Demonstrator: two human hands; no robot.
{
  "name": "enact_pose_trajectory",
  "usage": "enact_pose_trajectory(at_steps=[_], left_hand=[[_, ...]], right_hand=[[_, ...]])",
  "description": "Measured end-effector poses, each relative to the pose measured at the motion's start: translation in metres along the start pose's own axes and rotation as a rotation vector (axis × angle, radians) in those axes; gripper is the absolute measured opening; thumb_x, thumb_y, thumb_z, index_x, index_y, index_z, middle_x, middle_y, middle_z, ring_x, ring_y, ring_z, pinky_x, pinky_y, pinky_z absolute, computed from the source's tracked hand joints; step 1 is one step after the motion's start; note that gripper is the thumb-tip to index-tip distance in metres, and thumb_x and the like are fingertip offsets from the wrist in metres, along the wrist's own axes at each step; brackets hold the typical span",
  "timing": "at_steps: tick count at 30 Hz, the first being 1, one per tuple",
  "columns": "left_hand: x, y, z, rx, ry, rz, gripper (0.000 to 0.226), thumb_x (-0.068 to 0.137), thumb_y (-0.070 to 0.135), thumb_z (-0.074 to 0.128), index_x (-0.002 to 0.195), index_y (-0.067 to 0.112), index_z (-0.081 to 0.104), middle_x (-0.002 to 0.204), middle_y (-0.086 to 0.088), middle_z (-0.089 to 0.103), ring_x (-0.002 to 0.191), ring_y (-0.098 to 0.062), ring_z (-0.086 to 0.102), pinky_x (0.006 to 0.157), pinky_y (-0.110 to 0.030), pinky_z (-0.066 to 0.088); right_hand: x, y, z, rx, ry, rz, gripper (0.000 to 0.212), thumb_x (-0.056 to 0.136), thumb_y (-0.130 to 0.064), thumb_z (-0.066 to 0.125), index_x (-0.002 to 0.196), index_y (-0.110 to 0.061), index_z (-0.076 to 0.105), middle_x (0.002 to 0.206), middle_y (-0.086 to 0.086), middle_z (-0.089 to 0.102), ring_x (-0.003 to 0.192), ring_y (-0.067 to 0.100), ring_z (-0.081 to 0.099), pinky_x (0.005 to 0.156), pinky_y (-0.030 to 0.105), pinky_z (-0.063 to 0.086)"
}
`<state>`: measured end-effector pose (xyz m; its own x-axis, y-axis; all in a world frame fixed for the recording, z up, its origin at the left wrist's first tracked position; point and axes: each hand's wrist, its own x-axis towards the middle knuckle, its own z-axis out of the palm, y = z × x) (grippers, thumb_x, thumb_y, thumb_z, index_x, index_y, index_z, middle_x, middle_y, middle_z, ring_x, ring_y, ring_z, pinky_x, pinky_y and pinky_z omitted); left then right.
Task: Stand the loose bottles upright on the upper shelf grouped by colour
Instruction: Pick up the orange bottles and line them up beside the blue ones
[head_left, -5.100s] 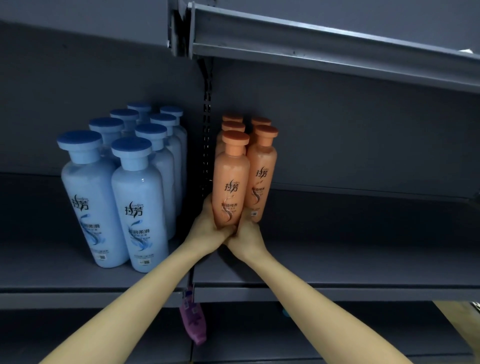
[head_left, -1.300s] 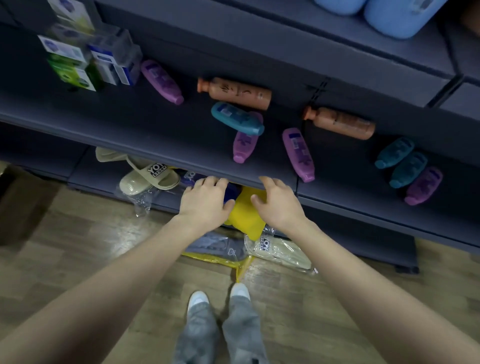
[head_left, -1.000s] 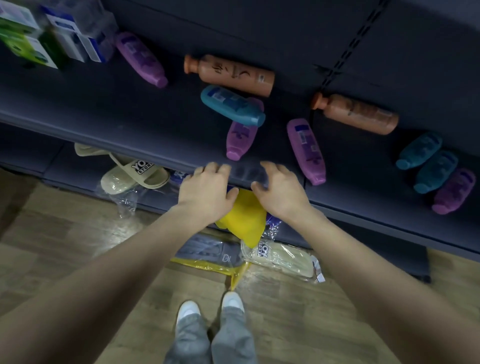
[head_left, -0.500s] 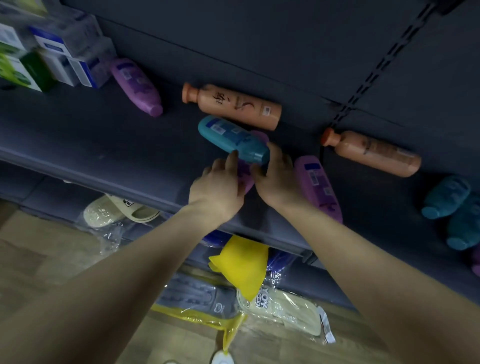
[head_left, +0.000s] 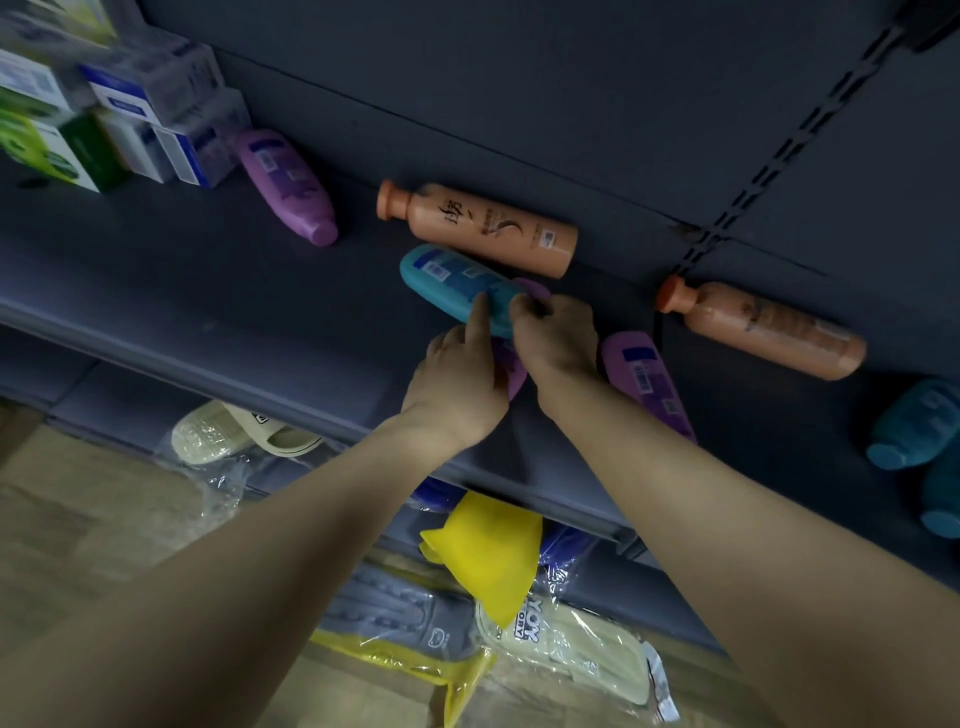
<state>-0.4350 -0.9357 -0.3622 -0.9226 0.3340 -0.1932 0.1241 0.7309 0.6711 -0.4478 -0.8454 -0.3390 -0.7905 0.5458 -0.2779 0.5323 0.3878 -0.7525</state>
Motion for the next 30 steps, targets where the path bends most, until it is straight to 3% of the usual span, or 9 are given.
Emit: enact_pose_trajectory(at_steps=[3,6,9,13,18,22,27,30], left_hand=[[-0.009,-0.006,-0.006,-0.012,0.032,0.009,0.072,0.094,0.021,0.043,0.151,0.016,0.0,0.144,-0.018,0.034,0.132,-0.034,0.03,0.102,-0.04,0.031],[-0.018,-0.018,-0.016,-0.003,0.093,-0.008,0.072,0.093,0.017,0.045,0.151,0.017,0.002,0.142,-0.02,0.035,0.131,-0.036,0.03,0.102,-0.041,0.031],[-0.024,-0.035,-0.027,0.024,0.164,-0.033,0.07,0.093,0.014,0.045,0.151,0.017,0.005,0.141,-0.02,0.035,0.132,-0.036,0.028,0.102,-0.043,0.031],[-0.034,-0.065,-0.044,0.06,0.175,-0.057,0.071,0.091,0.01,0.045,0.151,0.015,0.006,0.139,-0.021,0.036,0.13,-0.037,0.029,0.102,-0.044,0.032],[-0.046,-0.102,-0.06,0.067,0.175,-0.11,0.073,0.089,0.008,0.044,0.151,0.014,0.006,0.141,-0.02,0.035,0.131,-0.036,0.028,0.107,-0.042,0.029],[-0.045,-0.124,-0.075,0.05,0.233,-0.158,0.074,0.088,0.007,0.046,0.151,0.014,0.007,0.14,-0.02,0.035,0.131,-0.035,0.028,0.106,-0.042,0.029],[-0.039,-0.135,-0.091,0.066,0.243,-0.198,0.074,0.086,0.006,0.046,0.15,0.014,0.008,0.144,-0.019,0.032,0.134,-0.035,0.025,0.106,-0.045,0.03],[-0.039,-0.126,-0.093,0.114,0.2,-0.195,0.072,0.085,0.008,0.048,0.149,0.014,0.016,0.145,-0.017,0.031,0.132,-0.035,0.027,0.106,-0.044,0.03]], right_hand=[[-0.008,-0.01,0.005,0.052,-0.018,0.002,0.03,0.094,-0.029,0.049,0.119,-0.016,0.061,0.118,0.008,0.063,0.106,0.024,0.061,0.086,0.031,0.05],[-0.017,-0.017,0.02,0.089,-0.071,0.001,0.028,0.096,-0.028,0.047,0.116,-0.015,0.061,0.104,0.002,0.063,0.094,0.017,0.06,0.077,0.028,0.047],[-0.024,-0.025,0.044,0.166,-0.118,0.044,0.029,0.096,-0.027,0.047,0.119,-0.016,0.059,0.11,0.003,0.064,0.098,0.019,0.062,0.085,0.035,0.053],[-0.037,-0.034,0.079,0.189,-0.172,0.077,0.027,0.095,-0.025,0.046,0.116,-0.013,0.059,0.112,0.011,0.064,0.098,0.028,0.063,0.072,0.033,0.051],[-0.056,-0.042,0.117,0.244,-0.216,0.088,0.018,0.094,-0.018,0.046,0.109,-0.015,0.056,0.115,0.008,0.06,0.106,0.027,0.059,0.095,0.042,0.049],[-0.063,-0.06,0.14,0.327,-0.299,0.066,0.02,0.094,-0.013,0.043,0.105,-0.026,0.054,0.117,0.002,0.057,0.106,0.026,0.058,0.092,0.039,0.05],[-0.066,-0.075,0.156,0.384,-0.347,0.041,0.038,0.091,-0.001,0.041,0.118,-0.021,0.06,0.128,0.006,0.056,0.113,0.026,0.057,0.098,0.041,0.049],[-0.069,-0.07,0.14,0.265,-0.352,-0.052,0.039,0.094,-0.001,0.039,0.124,-0.018,0.057,0.134,0.005,0.05,0.12,0.023,0.052,0.102,0.03,0.043]])
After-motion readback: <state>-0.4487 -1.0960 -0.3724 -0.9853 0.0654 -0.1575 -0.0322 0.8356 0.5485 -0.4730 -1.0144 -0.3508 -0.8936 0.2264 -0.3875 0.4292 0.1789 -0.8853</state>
